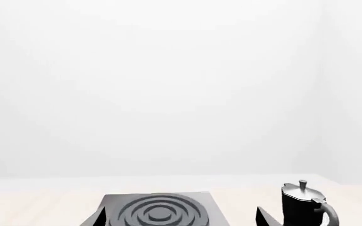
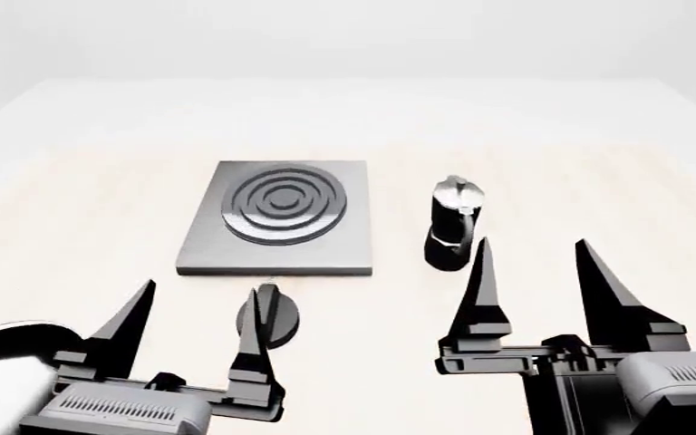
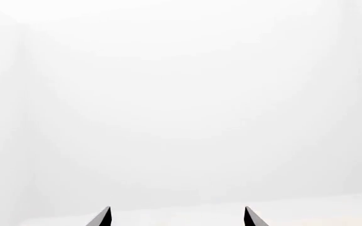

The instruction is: Turn on the stove and put the moka pot on it.

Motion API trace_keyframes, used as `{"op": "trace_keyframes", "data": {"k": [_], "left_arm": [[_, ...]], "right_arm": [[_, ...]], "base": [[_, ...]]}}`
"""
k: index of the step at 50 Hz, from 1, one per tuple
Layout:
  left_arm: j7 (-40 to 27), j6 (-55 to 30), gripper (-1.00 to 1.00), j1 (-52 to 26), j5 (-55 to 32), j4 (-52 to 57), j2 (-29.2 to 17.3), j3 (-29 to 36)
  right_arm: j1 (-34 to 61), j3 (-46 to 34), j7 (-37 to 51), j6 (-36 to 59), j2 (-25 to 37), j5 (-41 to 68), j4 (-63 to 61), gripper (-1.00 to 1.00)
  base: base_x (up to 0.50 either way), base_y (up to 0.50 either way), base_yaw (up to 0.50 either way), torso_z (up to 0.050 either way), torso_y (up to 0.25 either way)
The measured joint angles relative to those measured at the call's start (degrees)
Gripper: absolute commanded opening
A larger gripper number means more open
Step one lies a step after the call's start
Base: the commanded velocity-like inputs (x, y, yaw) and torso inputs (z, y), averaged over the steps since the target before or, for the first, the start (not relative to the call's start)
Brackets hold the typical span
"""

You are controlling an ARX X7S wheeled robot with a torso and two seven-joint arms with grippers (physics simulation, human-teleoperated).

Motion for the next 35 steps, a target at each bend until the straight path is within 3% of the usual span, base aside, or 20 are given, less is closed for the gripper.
{"op": "trace_keyframes", "data": {"k": [9,35], "left_arm": [[-0.4,0.0,1.0,-0.2,-0.7,-0.2,-0.4,0.1],[-1.8,-0.3,1.0,-0.4,-1.6,-0.2,-1.3,0.6]], "right_arm": [[0.0,-0.1,0.5,-0.3,0.4,0.5,0.1,1.0],[-0.2,-0.7,1.5,-1.6,1.4,1.7,0.3,1.0]], "base": [[0.5,0.0,0.0,0.003,0.0],[0.0,0.0,0.0,0.049,0.0]]}}
